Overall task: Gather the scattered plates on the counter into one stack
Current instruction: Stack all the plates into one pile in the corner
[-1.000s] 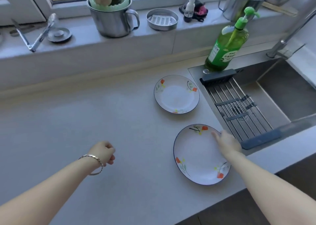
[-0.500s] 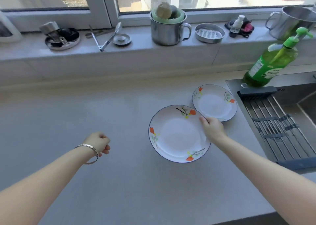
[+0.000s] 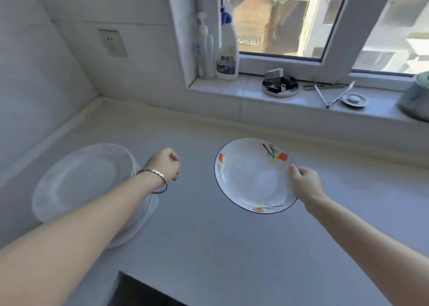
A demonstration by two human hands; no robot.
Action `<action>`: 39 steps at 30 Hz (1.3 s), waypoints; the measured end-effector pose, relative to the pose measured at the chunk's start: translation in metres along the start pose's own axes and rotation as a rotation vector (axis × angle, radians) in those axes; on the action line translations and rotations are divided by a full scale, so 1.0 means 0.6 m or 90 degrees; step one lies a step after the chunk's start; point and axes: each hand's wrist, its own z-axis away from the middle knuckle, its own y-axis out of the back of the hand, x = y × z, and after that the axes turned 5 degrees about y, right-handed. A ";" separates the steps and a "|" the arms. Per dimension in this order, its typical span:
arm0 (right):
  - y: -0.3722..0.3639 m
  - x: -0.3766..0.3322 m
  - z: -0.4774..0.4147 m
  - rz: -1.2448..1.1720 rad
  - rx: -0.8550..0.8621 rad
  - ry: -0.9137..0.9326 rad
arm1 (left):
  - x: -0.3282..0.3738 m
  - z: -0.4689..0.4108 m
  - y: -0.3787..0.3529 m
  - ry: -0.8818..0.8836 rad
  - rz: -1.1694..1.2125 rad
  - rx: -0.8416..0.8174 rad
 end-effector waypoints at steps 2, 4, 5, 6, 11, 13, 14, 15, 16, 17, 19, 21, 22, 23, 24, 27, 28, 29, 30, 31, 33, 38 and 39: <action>-0.075 -0.062 0.012 0.009 -0.027 0.033 | -0.050 -0.021 0.081 -0.008 -0.006 0.046; -0.149 -0.118 0.021 0.010 -0.052 0.060 | -0.096 -0.041 0.158 -0.010 -0.013 0.085; -0.183 -0.145 0.025 0.006 -0.065 0.070 | -0.118 -0.050 0.192 -0.005 -0.010 0.101; -0.217 -0.170 0.031 0.000 -0.077 0.077 | -0.139 -0.059 0.224 0.003 -0.003 0.118; -0.366 -0.267 0.069 0.009 -0.146 0.097 | -0.241 -0.090 0.328 0.096 0.027 0.204; -0.418 -0.288 0.088 0.033 -0.170 0.098 | -0.278 -0.092 0.344 0.121 0.015 0.208; -0.445 -0.295 0.097 0.045 -0.184 0.096 | -0.298 -0.093 0.352 0.126 0.003 0.206; -0.465 -0.298 0.104 0.057 -0.194 0.095 | -0.312 -0.093 0.355 0.127 -0.012 0.203; -0.483 -0.300 0.110 0.065 -0.203 0.092 | -0.326 -0.092 0.359 0.128 -0.027 0.200; -0.503 -0.303 0.117 0.069 -0.211 0.091 | -0.340 -0.093 0.365 0.131 -0.036 0.199; -0.533 -0.310 0.126 0.083 -0.224 0.089 | -0.364 -0.093 0.376 0.140 -0.046 0.202; -0.549 -0.317 0.132 0.099 -0.228 0.093 | -0.380 -0.093 0.380 0.150 -0.046 0.204; -0.556 -0.320 0.134 0.106 -0.232 0.094 | -0.387 -0.093 0.381 0.154 -0.044 0.203; -0.561 -0.323 0.134 0.111 -0.238 0.093 | -0.393 -0.094 0.382 0.158 -0.040 0.201; -0.565 -0.325 0.135 0.121 -0.249 0.091 | -0.398 -0.094 0.382 0.161 -0.036 0.200; -0.567 -0.331 0.136 0.208 -0.289 0.115 | -0.406 -0.098 0.381 0.163 -0.023 0.195; -0.565 -0.333 0.135 0.265 -0.295 0.144 | -0.406 -0.098 0.381 0.163 -0.022 0.194; -0.561 -0.337 0.135 0.326 -0.293 0.177 | -0.405 -0.100 0.381 0.161 -0.022 0.192; -0.556 -0.339 0.134 0.375 -0.284 0.208 | -0.404 -0.101 0.381 0.157 -0.023 0.191; -0.552 -0.340 0.133 0.410 -0.280 0.233 | -0.403 -0.103 0.382 0.153 -0.024 0.191; -0.545 -0.340 0.130 0.455 -0.285 0.261 | -0.399 -0.105 0.383 0.146 -0.028 0.191; -0.537 -0.334 0.122 0.504 -0.289 0.304 | -0.375 -0.108 0.384 0.111 -0.057 0.188; -0.534 -0.333 0.118 0.495 -0.285 0.307 | -0.369 -0.109 0.384 0.100 -0.070 0.193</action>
